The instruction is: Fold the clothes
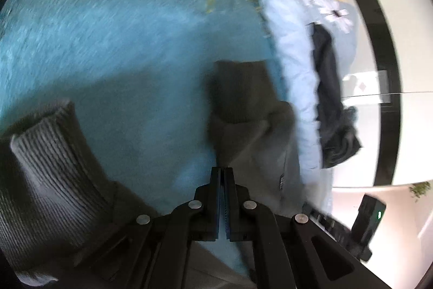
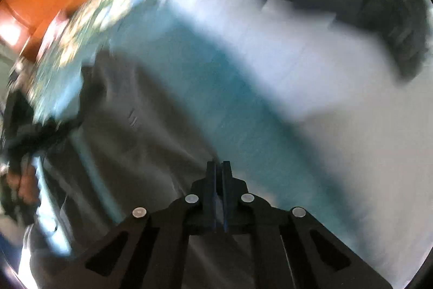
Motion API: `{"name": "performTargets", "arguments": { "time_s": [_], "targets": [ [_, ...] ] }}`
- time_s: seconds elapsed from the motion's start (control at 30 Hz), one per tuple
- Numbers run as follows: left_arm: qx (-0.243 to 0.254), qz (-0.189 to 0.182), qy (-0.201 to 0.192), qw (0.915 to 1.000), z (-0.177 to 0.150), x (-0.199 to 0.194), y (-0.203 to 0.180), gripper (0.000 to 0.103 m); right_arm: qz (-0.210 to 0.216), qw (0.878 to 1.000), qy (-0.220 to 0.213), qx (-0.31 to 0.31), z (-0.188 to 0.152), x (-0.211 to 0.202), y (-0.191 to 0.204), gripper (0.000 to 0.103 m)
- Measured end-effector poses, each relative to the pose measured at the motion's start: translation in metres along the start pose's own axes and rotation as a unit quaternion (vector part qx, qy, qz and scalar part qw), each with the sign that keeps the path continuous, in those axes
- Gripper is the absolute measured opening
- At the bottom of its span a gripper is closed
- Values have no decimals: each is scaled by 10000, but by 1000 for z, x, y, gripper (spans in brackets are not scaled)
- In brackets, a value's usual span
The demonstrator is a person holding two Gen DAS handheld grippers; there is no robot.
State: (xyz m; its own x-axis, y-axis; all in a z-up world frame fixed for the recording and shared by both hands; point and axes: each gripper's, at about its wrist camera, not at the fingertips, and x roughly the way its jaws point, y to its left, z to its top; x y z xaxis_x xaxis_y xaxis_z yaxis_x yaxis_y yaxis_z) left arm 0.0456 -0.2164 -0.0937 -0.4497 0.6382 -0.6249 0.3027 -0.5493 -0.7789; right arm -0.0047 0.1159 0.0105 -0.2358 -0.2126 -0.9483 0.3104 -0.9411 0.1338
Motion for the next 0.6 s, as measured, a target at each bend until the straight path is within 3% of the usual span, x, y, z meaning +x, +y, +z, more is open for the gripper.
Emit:
{"name": "performTargets", "arguments": {
  "time_s": [0.07, 0.17, 0.27, 0.33, 0.43, 0.47, 0.53, 0.6],
  "targets": [
    [64, -17, -26, 10000, 2, 0, -5, 3, -14, 9997, -145, 206, 13, -4, -9, 3],
    [131, 108, -11, 9999, 6, 4, -8, 3, -312, 9995, 16, 81, 20, 12, -7, 3],
    [142, 407, -75, 9990, 12, 4, -3, 1, -266, 9991, 224, 257, 17, 29, -6, 2],
    [-23, 522, -113, 9986, 18, -1, 10, 1, -256, 9986, 352, 302, 13, 37, -5, 3],
    [-284, 401, -90, 9988, 21, -9, 24, 1, -125, 9992, 194, 336, 13, 31, -4, 5],
    [-272, 354, -71, 9990, 19, -9, 23, 1, -117, 9992, 131, 369, 12, 25, -6, 7],
    [-245, 261, -34, 9994, 15, -11, 21, 1, -254, 9986, -156, 436, 5, 5, -9, 30],
    [-77, 257, -5, 9996, 12, -8, 10, 2, -282, 9979, -412, 420, -6, -15, -8, 35]
  ]
}}
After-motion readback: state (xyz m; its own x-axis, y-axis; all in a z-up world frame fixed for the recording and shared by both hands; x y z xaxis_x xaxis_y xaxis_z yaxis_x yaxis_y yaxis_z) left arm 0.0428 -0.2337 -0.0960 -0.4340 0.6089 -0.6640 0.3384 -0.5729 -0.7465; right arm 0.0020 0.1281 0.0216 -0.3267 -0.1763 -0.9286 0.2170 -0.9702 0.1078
